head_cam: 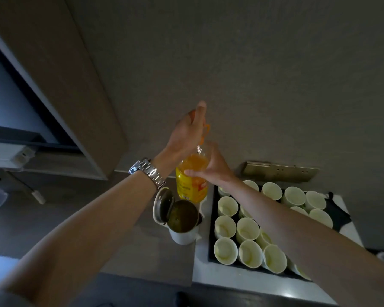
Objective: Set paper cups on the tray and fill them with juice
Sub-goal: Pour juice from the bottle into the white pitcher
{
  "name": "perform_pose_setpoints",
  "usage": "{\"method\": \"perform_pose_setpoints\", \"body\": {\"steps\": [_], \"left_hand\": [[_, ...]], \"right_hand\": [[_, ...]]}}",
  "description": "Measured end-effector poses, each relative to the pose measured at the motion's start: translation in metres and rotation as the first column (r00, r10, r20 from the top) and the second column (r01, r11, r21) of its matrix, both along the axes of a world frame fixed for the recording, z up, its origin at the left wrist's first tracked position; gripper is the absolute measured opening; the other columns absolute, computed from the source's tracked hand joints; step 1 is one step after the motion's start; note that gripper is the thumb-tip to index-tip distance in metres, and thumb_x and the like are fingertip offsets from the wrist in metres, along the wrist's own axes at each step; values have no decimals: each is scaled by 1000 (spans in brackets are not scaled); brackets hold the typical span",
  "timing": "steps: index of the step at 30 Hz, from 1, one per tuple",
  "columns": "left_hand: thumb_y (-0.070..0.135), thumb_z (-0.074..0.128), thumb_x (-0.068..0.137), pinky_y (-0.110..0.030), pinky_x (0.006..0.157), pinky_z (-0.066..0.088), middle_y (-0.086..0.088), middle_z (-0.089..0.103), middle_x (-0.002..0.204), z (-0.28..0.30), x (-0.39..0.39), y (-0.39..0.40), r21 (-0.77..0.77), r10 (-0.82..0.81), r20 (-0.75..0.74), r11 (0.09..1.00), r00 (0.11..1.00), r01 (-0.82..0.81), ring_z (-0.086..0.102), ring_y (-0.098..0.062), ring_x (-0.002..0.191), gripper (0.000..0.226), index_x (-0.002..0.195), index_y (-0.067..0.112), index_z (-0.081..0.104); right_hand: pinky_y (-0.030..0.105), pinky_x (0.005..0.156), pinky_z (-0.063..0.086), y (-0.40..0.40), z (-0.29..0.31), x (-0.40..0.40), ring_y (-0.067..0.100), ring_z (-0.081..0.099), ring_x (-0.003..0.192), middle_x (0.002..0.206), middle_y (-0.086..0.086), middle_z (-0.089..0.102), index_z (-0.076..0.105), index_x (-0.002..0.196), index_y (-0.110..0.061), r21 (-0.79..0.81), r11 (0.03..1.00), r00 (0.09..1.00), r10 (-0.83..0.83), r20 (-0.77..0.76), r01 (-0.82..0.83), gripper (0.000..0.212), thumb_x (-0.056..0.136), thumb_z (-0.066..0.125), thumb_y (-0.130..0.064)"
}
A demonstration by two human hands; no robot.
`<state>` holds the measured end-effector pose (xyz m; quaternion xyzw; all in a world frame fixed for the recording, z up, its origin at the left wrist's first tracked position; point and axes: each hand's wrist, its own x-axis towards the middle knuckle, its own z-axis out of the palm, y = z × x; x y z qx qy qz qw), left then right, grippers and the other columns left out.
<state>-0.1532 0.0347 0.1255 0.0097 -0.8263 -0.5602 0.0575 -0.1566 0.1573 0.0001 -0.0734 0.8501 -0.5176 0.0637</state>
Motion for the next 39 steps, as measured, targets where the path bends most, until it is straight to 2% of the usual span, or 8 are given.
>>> {"method": "perform_pose_setpoints", "body": {"steps": [9, 15, 20, 23, 26, 29, 35, 39], "left_hand": [[48, 33, 109, -17, 47, 34, 2, 47, 60, -42, 10, -1, -100, -80, -24, 992, 997, 77, 43, -2, 46, 50, 76, 14, 50], [49, 33, 108, -25, 60, 44, 5, 57, 64, -55, 9, 3, -233, -144, -45, 964, 989, 130, 60, 4, 59, 44, 78, 24, 51], [62, 32, 103, -52, 73, 56, -12, 64, 70, -73, 9, 3, -209, -147, -61, 969, 987, 131, 71, -29, 76, 53, 81, 19, 53], [56, 31, 105, -46, 65, 54, -5, 63, 67, -74, 11, 2, -245, -137, -103, 963, 985, 108, 69, -22, 69, 50, 79, 20, 52], [51, 32, 107, -36, 59, 46, 2, 56, 62, -65, 7, -5, -287, -113, -149, 956, 982, 66, 56, -13, 57, 50, 76, 17, 53], [43, 36, 109, -33, 64, 36, 4, 47, 66, -59, -7, -22, -334, -67, -155, 942, 986, 12, 51, -19, 64, 45, 73, 18, 46], [32, 52, 105, -37, 101, 32, -21, 57, 125, -68, -25, -45, -709, -203, 39, 684, 978, 170, 50, -37, 121, 38, 126, 0, 58], [27, 74, 92, -43, 100, 47, -13, 64, 127, -62, -24, -52, -653, -280, 56, 716, 958, 247, 60, -33, 116, 48, 133, 8, 58]], "right_hand": [[40, 105, 47, -10, -30, 9, 13, 52, 123, 130, -9, 51, 39, 126, -41, 14, 997, 996, -82, 26, 82, 94, 49, 93, -52], [42, 103, 48, -8, -45, 17, 14, 50, 122, 126, -11, 49, 42, 125, -37, -36, 990, 991, -133, 9, 133, 92, 50, 94, -49], [45, 105, 46, -12, -48, 15, 15, 45, 127, 128, -8, 44, 36, 126, -37, -2, 995, 995, -96, 26, 96, 98, 47, 90, -57], [46, 106, 46, -14, -41, 11, 18, 43, 128, 128, -6, 41, 34, 126, -39, 39, 994, 994, -100, 52, 98, 99, 47, 89, -60], [46, 107, 47, -21, -33, 3, 21, 43, 134, 142, -1, 38, 28, 142, -36, 28, 989, 988, -145, 58, 144, 118, 44, 88, -65], [43, 107, 47, -30, -34, -6, 17, 51, 129, 140, -2, 49, 34, 140, -36, 2, 987, 985, -160, 67, 160, 117, 41, 84, -76], [40, 95, 56, -25, -67, -24, 12, 67, 105, 112, -8, 68, 59, 117, -36, 27, 988, 978, -154, 139, 152, 103, 32, 77, -90], [38, 94, 56, -25, -65, -20, 10, 65, 107, 114, -10, 66, 59, 115, -38, 13, 989, 982, -145, 119, 144, 91, 39, 81, -83]]}}
